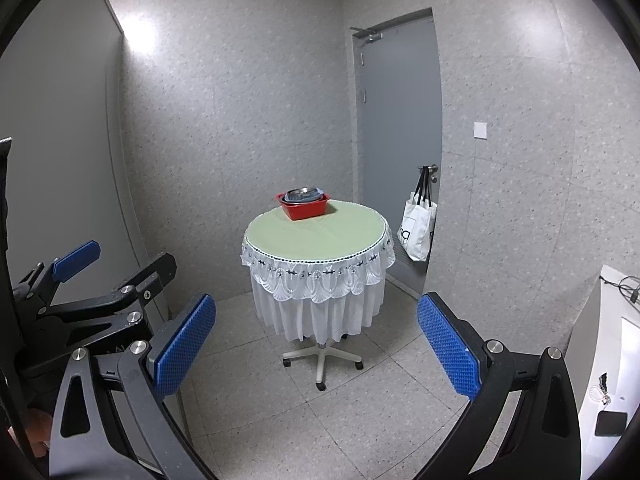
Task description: Organize plates and bowls
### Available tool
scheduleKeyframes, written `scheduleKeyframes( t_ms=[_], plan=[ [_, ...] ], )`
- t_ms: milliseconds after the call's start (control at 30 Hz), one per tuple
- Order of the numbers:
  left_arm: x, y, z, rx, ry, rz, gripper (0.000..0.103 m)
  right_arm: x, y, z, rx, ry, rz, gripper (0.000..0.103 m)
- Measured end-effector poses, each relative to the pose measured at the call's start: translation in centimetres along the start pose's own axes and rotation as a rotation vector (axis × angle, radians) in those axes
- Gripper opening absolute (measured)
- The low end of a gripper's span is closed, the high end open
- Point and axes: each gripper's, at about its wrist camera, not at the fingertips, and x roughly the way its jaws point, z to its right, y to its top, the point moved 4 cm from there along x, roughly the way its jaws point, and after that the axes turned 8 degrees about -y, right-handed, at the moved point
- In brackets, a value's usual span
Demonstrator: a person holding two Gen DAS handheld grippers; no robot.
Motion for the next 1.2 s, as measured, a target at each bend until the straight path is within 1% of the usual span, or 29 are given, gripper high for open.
scheduleKeyframes(
  t_ms=[433,833,1200],
  plan=[
    [0.9,0.0,1.5,0.010,-0.003,0.007,0.103,0.1,-0.1,0.4,0.004,-0.004,0.002,0.103],
    [1.4,-0.5,1.7,0.016,-0.021,0.022,0.103,-0.2,-0.1,1.8,0.019,-0.010,0.009,0.103],
    [1.6,-0.6,2.1,0.026,-0.023,0.029,0.103,0.0,0.3,3.0,0.025,-0.012,0.013,0.103]
  ],
)
